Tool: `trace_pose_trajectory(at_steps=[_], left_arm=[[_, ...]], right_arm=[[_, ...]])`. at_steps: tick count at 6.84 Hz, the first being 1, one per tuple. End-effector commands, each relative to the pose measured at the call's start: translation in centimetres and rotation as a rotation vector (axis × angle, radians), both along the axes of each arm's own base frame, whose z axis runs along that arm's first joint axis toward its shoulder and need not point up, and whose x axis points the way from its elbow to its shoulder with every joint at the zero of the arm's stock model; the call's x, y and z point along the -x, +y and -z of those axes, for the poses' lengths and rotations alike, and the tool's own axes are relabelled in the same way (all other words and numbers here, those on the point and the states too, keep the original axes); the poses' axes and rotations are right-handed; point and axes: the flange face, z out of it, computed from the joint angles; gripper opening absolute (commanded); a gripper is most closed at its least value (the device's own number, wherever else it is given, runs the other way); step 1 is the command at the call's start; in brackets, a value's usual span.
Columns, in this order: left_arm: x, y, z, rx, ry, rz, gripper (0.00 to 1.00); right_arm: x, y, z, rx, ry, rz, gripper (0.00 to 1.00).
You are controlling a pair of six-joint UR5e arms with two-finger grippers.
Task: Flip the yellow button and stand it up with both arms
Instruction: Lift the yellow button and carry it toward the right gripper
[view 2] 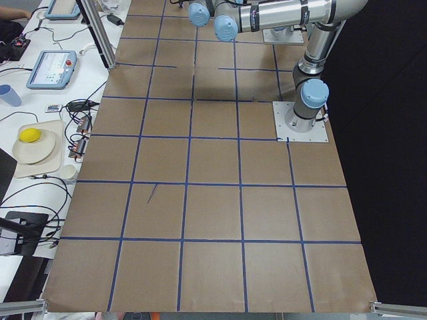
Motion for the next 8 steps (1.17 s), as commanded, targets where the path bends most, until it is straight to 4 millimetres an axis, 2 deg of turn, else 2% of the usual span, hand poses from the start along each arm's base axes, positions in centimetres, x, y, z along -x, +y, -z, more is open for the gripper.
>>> trace_pose_trajectory(at_steps=[1,2,3,4,5,8], left_arm=[[0.3,0.3,0.0,-0.017,-0.032,0.017,0.01],[0.3,0.2,-0.1,-0.014,-0.029,0.016,0.01],[0.3,0.2,-0.5,0.003,-0.028,0.017,0.01],[0.3,0.2,-0.8,0.009,-0.026,0.016,0.01],[0.3,0.1,-0.7,0.006,-0.025,0.016,0.01],[0.3,0.3,-1.2,0.028,-0.023,0.015,0.01]], right_arm=[[-0.7,0.2,-0.6,-0.081,-0.047,0.046,0.99],[-1.8,0.3,-0.6,-0.087,-0.047,0.024,1.00],[-4.2,0.2,-0.4,-0.073,-0.045,-0.028,1.00],[-5.2,-0.1,0.0,-0.077,-0.056,-0.042,1.00],[-5.3,-1.4,0.6,-0.079,-0.106,-0.006,1.00],[-9.5,-2.6,0.5,-0.012,-0.161,-0.027,1.00]])
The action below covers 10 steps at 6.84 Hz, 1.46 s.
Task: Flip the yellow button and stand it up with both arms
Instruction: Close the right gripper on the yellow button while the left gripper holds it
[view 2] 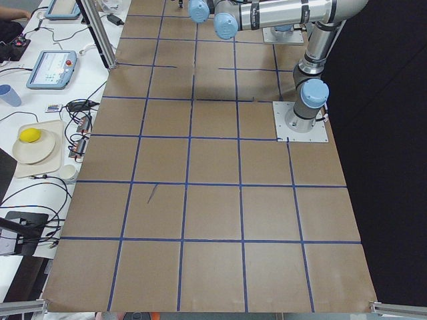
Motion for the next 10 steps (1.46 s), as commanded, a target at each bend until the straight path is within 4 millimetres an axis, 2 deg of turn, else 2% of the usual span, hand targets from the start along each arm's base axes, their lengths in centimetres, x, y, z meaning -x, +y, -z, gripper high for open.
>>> trace_pose_trajectory(at_steps=[1,8,10], left_arm=[[0.0,0.1,-0.3,0.008,0.000,0.000,0.01],[0.0,-0.1,-0.2,0.029,0.001,0.000,0.01],[0.0,-0.3,0.0,0.031,0.001,0.000,0.01]], right_arm=[[-2.7,0.1,-0.3,0.034,0.000,-0.046,1.00],[-3.5,2.3,-1.5,-0.019,-0.007,-0.054,0.98],[-3.5,2.5,-1.6,-0.019,-0.006,-0.055,0.92]])
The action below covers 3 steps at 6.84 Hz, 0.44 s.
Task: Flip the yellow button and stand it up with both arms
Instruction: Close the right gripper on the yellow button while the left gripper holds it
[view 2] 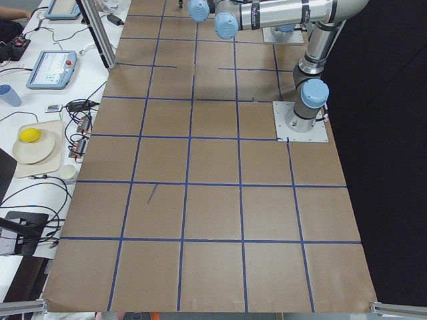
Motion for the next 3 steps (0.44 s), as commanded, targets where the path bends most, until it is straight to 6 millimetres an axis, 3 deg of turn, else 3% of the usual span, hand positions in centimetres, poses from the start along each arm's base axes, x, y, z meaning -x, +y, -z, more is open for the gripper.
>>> trace_pose_trajectory(at_steps=[1,3], left_arm=[[0.00,-0.01,-0.03,0.003,0.000,0.000,0.01],[0.00,0.10,-0.18,0.005,0.000,0.000,0.01]], right_arm=[[0.02,0.08,0.23,-0.004,0.013,-0.014,0.87],[0.25,-0.30,0.70,-0.013,0.011,-0.011,0.86]])
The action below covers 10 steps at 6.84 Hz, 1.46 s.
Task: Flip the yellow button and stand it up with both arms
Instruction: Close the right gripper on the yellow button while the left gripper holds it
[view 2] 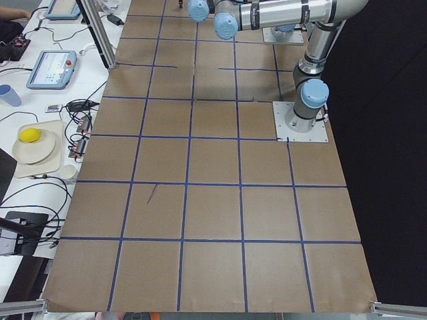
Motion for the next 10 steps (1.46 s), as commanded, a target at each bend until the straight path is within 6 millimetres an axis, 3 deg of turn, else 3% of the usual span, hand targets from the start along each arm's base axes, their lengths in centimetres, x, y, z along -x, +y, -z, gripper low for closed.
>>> trace_pose_trajectory(at_steps=[1,3,5,8,9,10], left_arm=[[0.00,-0.09,0.12,-0.001,0.001,0.000,0.01],[0.00,0.01,-0.03,0.000,0.001,0.000,0.01],[0.00,-0.14,0.20,-0.003,0.001,0.000,0.01],[0.00,-0.19,0.01,-0.002,0.019,-0.005,0.01],[0.00,-0.19,0.30,-0.020,0.012,-0.003,0.29],[0.08,-0.18,0.15,-0.069,0.012,0.001,0.85]], right_arm=[[0.18,-0.42,0.54,-0.010,-0.001,0.000,0.87],[0.23,-0.35,0.40,-0.006,0.000,0.002,0.81],[0.03,0.27,0.15,-0.002,0.025,-0.026,0.56],[-0.11,0.37,0.48,-0.011,0.028,-0.035,0.45],[0.06,0.36,0.40,-0.006,0.035,-0.038,0.38],[-0.02,0.37,0.39,-0.006,0.036,-0.040,0.36]])
